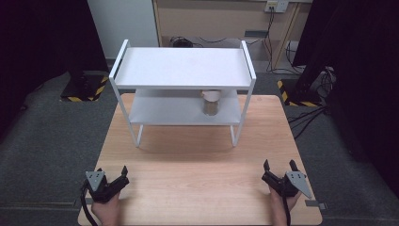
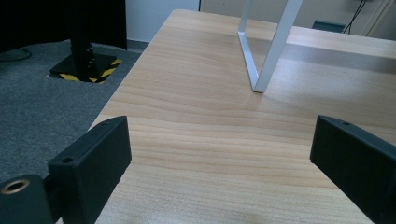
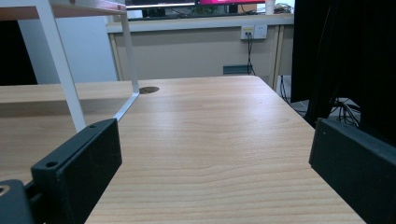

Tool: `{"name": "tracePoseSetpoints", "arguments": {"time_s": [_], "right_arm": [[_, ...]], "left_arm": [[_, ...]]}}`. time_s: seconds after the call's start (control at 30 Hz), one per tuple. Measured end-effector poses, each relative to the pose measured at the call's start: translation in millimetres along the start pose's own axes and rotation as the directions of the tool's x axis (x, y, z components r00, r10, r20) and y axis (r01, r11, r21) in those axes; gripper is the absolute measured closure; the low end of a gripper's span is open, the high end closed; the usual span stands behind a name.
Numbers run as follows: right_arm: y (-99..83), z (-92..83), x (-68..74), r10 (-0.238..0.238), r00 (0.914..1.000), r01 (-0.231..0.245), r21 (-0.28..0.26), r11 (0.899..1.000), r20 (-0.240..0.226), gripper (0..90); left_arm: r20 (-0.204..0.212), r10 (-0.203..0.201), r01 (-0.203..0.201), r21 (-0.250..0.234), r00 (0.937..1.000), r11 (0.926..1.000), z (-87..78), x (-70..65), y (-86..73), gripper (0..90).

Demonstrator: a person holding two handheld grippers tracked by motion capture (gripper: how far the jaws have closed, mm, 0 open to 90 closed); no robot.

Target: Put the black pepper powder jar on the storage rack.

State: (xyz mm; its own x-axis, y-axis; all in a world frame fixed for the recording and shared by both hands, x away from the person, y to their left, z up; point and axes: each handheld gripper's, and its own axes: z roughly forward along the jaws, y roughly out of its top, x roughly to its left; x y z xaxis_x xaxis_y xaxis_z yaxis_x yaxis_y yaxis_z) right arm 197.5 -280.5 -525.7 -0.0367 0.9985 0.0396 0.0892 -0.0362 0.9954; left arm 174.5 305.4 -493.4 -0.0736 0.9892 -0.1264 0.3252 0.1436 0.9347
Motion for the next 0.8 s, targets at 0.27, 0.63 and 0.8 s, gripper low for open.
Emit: {"name": "tracePoseSetpoints", "arguments": {"time_s": [0.27,0.63,0.8], "right_arm": [[0.5,0.3,-0.8,0.003,1.0,-0.003,0.004,1.0,-0.006,2.3],[1.1,-2.3,-0.5,0.019,0.9998,-0.019,0.008,1.0,-0.008,2.3],[2.6,-0.7,1.8,0.001,1.0,-0.001,0.02,1.0,0.0,2.3]], "left_arm": [[0.0,0.0,0.0,0.003,1.0,1.0,0.0,0.0,0.3,4.9],[0.003,-0.013,0.013,-0.024,0.9999,0.9996,-2.5,2.8,-2.7,6.2],[0.017,-0.021,0.022,-0.025,0.9996,0.9994,-2.3,5.2,-2.7,5.5]]}}
